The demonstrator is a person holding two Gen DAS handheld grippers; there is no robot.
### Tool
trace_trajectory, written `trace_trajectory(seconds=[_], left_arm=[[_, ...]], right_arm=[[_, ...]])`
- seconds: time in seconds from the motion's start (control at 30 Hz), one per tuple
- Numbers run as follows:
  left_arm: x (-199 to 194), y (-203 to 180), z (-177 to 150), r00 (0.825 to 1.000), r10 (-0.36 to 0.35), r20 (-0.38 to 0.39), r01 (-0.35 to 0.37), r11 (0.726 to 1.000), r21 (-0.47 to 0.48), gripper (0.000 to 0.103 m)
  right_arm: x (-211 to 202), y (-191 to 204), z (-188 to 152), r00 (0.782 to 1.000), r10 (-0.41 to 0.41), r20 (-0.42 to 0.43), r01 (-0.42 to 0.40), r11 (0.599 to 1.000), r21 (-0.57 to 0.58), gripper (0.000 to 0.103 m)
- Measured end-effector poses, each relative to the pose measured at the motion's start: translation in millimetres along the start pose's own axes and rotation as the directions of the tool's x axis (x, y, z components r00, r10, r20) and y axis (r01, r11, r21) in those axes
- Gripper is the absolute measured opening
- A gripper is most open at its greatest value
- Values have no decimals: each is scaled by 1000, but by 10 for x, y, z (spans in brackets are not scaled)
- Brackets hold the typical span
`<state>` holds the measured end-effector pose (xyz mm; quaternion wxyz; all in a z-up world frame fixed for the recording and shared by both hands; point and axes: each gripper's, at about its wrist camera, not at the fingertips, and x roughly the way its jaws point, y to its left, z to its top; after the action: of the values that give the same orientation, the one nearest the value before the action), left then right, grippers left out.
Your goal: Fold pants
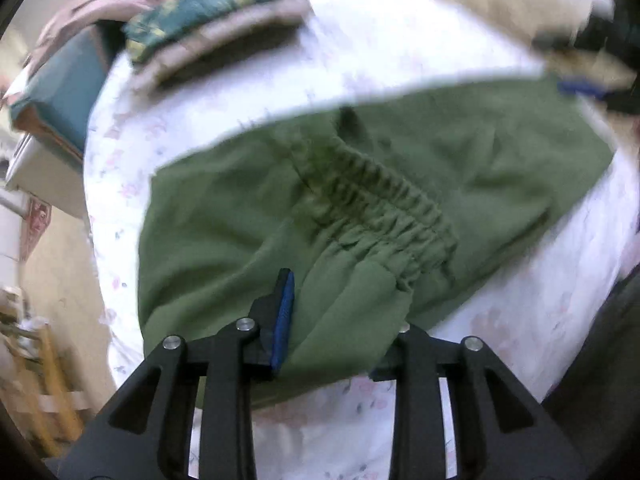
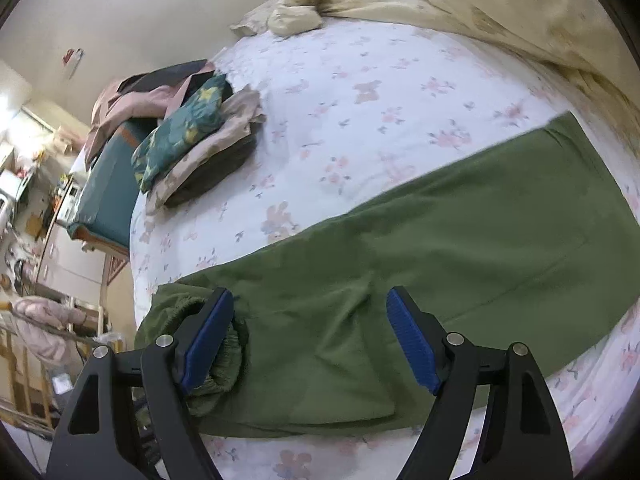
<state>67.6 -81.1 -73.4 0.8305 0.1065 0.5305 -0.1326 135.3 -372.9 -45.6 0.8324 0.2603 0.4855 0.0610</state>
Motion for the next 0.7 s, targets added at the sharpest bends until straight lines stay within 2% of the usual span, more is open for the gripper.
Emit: trace_trajectory(seconds=[0.07, 0.13, 0.17, 0.2, 0.23, 0.3, 0.37, 0.4, 0.47, 0.5, 0.57, 0.7], left_arm=[[-166, 210, -24, 993, -109, 50, 114, 989, -95, 29], [-338, 404, -74, 981, -177, 80, 189, 966, -174, 49], [-406, 473, -79, 976, -193, 102, 209, 960, -187, 55], [-510, 559, -105, 970, -200, 135, 225, 954, -200, 71], [-575, 592, -115, 968, -202, 151, 231, 951, -207, 81], [-709, 737, -122, 959, -213, 189, 252, 943, -217, 82], [-833, 907, -137, 961, -162, 224, 213, 950, -228, 82], [-869, 1010, -105, 960, -120, 252, 179, 957, -227, 82], [-948, 1140, -103, 943, 11, 332, 68, 972, -224, 82], [-950, 1174, -109, 935, 50, 350, 35, 972, -231, 85], [-854, 1316, -90, 933, 136, 334, -41, 960, -276, 86], [-573, 1522, -120, 961, 144, 237, -48, 928, -368, 86]], right_arm=[[51, 125, -10, 1000, -3, -9, 3, 1000, -19, 81], [120, 268, -32, 1000, 2, -28, -3, 999, -41, 81], [171, 344, -40, 999, 17, -45, -19, 998, -54, 81], [208, 395, -42, 998, 27, -58, -30, 998, -62, 81], [263, 459, -50, 997, 31, -72, -36, 997, -74, 81], [378, 556, -52, 995, 40, -97, -49, 994, -94, 81], [574, 633, -63, 983, 88, -164, -102, 991, -84, 81], [716, 678, -75, 969, 123, -215, -140, 988, -65, 82], [917, 765, -107, 951, 157, -266, -179, 982, -59, 85], [1051, 828, -136, 944, 154, -292, -183, 981, -72, 85], [1246, 924, -175, 936, 140, -323, -178, 980, -93, 86], [1585, 989, -244, 928, 76, -364, -130, 983, -126, 86]])
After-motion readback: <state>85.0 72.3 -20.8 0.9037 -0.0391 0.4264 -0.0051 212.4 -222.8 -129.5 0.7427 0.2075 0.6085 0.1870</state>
